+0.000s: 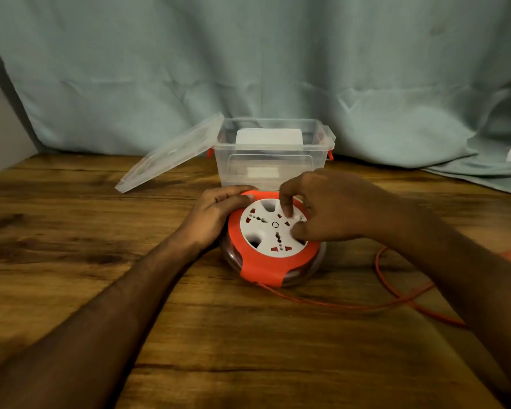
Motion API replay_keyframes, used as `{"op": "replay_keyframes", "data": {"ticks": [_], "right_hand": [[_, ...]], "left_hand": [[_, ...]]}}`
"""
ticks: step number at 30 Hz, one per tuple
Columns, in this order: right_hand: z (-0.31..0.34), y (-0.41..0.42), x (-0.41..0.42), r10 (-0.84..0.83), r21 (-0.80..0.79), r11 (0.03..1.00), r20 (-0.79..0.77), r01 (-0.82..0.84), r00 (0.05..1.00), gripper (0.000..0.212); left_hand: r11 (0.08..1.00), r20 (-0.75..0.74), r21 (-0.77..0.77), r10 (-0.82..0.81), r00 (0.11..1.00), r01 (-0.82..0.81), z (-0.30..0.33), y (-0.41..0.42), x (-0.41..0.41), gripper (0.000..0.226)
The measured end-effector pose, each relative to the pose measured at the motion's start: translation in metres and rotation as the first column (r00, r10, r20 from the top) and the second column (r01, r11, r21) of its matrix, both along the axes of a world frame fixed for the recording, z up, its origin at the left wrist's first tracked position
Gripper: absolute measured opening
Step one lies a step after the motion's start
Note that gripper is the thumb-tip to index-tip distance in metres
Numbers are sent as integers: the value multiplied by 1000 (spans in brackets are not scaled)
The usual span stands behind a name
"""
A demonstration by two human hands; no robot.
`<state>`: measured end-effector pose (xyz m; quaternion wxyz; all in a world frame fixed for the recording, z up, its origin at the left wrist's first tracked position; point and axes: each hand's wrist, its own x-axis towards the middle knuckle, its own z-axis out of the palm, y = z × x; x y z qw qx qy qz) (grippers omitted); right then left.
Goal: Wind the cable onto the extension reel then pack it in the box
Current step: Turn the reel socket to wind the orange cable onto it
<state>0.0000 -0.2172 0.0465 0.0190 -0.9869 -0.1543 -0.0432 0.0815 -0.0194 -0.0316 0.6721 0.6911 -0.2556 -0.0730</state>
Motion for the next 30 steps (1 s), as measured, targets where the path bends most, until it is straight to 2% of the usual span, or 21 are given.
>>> {"op": "replay_keyframes", "data": {"ticks": [4, 7, 20, 24, 30], "right_hand": [[1, -9, 3, 79, 13, 997, -37, -78, 996, 49], [-2, -11, 4, 77, -13, 997, -52, -77, 996, 62], [-9, -6, 3, -2, -90, 996, 37, 5, 999, 64], [-16, -2, 4, -8, -62, 998, 138, 17, 990, 62], [-22, 12, 1, -43, -31, 998, 197, 50, 980, 67]], "left_hand": [[1000, -16, 2, -4, 1000, 4, -1, 1, 1, 24], [1000, -8, -1, 5, 1000, -5, -1, 1, 1, 24], [1000, -2, -24, 3, 1000, -3, 2, -2, -5, 26], [1000, 1, -14, -4, 1000, 4, 3, -1, -5, 24], [1000, 1, -8, -9, 1000, 9, 4, 0, -5, 24]]}}
